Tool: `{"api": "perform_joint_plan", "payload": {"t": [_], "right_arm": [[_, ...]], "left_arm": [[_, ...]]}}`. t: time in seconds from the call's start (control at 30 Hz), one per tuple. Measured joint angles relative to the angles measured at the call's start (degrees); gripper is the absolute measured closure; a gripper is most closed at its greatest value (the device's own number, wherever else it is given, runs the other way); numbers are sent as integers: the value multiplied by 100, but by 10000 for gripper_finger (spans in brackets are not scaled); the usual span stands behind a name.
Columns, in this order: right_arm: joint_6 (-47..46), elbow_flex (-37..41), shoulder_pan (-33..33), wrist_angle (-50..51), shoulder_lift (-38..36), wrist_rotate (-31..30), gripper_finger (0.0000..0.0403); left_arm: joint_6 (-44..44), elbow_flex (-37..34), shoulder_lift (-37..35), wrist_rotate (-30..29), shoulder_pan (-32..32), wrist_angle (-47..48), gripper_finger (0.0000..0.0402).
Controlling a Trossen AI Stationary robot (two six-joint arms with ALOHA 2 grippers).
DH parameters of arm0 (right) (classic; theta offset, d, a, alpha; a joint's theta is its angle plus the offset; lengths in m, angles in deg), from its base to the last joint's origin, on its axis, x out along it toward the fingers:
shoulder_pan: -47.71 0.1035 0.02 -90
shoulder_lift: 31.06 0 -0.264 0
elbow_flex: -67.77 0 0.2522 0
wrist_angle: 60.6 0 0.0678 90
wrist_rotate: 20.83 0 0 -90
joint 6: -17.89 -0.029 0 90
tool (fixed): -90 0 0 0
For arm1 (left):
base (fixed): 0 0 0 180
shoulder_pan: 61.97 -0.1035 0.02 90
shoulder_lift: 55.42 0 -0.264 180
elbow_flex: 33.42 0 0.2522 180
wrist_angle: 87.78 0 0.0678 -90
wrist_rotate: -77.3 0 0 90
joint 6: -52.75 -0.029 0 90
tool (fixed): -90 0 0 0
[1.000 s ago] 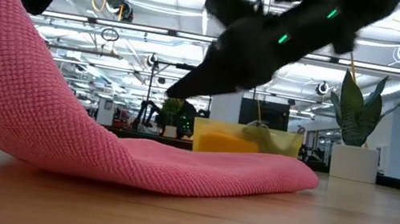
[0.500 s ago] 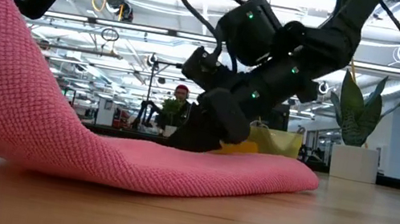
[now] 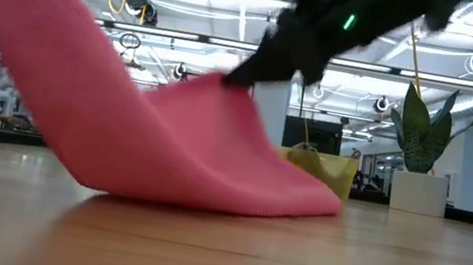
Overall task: Fold microfiber towels
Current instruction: Fold the pink microfiber towel
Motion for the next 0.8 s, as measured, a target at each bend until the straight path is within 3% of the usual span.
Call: {"api": "perform_joint_plan", "payload": {"t": [0.1,0.3,0.4,0.47,0.67,0.73,0.8], "right_arm": [[114,-2,358,370,-552,-635,390],[274,466,1246,405,-1474,-2112,399],[51,897,1753,334,-1875,-2617,400],[-203,1240,2079,214,-2109,-2538,401],[-473,2447,2541,-1681,-2455,-850,400],[-302,2800,2484,-2475,-2455,-803,401],[-129,3084,2330,-3138,-2455,-1163,401]], "left_arm": [[-256,94,-214,-257,43,381,395],[-625,470,-839,-1735,181,1643,397],[-630,527,-1096,-1934,220,1859,394],[-621,527,-1214,-1857,298,1983,389],[-822,525,-1238,-1585,434,2033,396],[-862,525,-1238,-1684,331,2162,397],[-868,522,-1236,-1892,129,2386,392]]}}
